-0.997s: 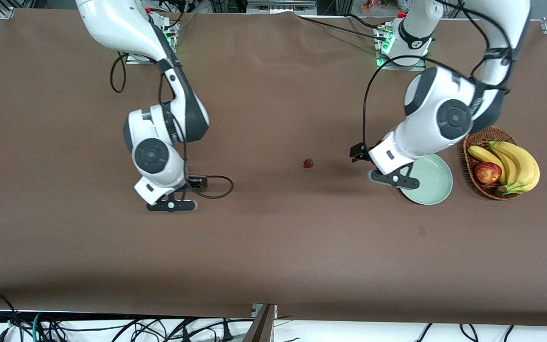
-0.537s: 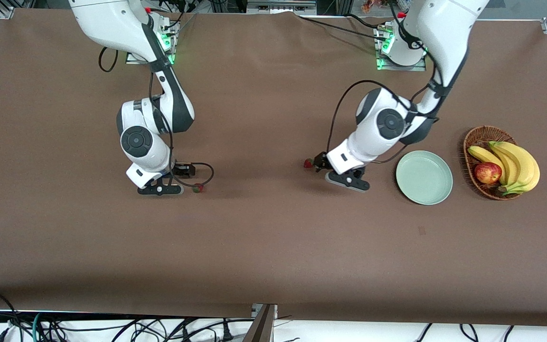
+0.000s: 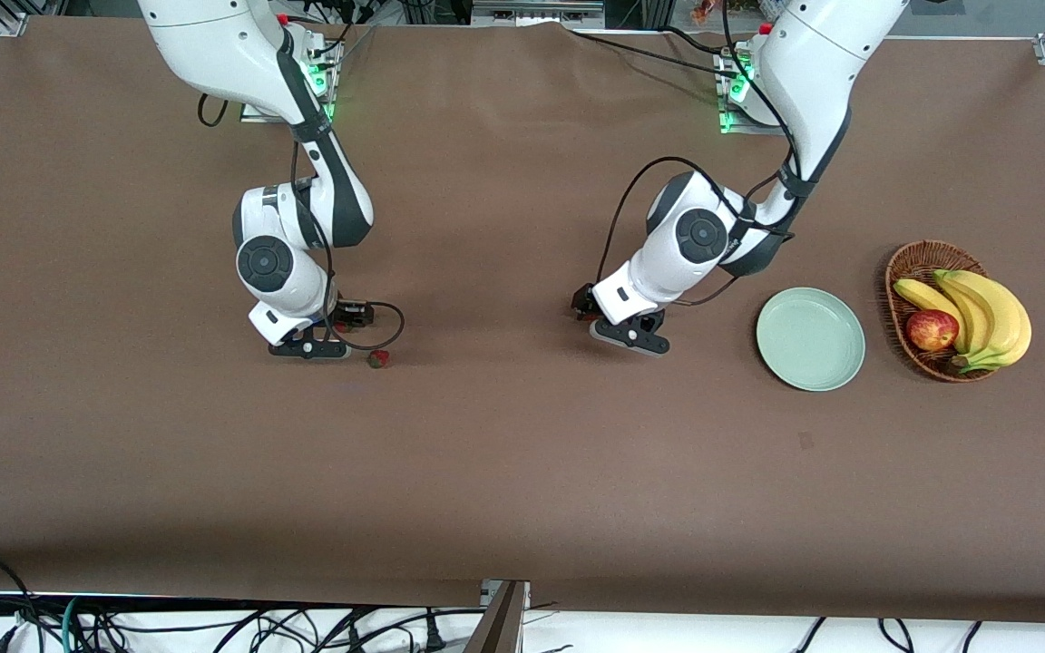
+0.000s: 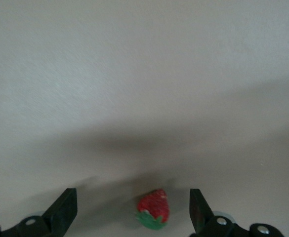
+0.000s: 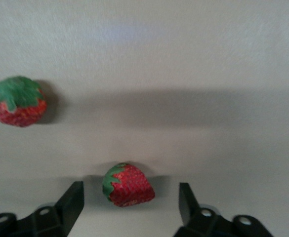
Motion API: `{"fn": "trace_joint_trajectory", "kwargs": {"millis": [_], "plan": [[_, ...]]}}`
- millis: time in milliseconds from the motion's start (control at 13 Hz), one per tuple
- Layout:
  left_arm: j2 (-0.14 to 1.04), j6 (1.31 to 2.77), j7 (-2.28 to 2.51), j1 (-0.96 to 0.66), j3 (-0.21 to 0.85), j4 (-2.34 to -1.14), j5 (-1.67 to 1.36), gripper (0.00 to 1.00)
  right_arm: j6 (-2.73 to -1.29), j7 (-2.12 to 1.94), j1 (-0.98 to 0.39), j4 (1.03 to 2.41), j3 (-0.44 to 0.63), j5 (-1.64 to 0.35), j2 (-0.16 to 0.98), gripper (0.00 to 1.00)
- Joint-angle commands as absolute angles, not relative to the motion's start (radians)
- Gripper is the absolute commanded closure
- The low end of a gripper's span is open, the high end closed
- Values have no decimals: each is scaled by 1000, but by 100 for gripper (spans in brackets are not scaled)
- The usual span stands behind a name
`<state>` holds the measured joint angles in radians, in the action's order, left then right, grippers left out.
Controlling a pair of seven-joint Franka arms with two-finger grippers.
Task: Collect all strawberries into plate
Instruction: 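Carry the strawberry to the plate with the left gripper while the right gripper lifts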
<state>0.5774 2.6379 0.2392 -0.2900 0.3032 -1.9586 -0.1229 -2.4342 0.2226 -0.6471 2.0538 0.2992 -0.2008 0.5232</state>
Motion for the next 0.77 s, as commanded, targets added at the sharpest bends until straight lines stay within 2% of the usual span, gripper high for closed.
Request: {"fn": "trace_joint_trajectory", "kwargs": {"millis": [0, 77, 307, 383, 613, 690], "plan": [[603, 2649, 342, -356, 288, -1959, -106, 0, -2470, 202, -652, 2095, 291, -230, 502, 36], [606, 2649, 354, -380, 275, -1960, -106, 0, -2470, 202, -652, 2095, 291, -230, 502, 43], [604, 2648, 360, -393, 253, -1960, -72, 0, -2470, 196, -652, 2092, 291, -230, 502, 55], [604, 2646, 360, -393, 252, -1960, -57, 5, -2470, 195, -652, 2091, 293, -230, 502, 61], [604, 2643, 360, -393, 250, -1960, -26, 48, -2467, 193, -652, 2086, 293, -230, 499, 75], [604, 2643, 360, -393, 249, -1960, -25, 53, -2461, 189, -652, 2083, 293, -230, 494, 76]]}}
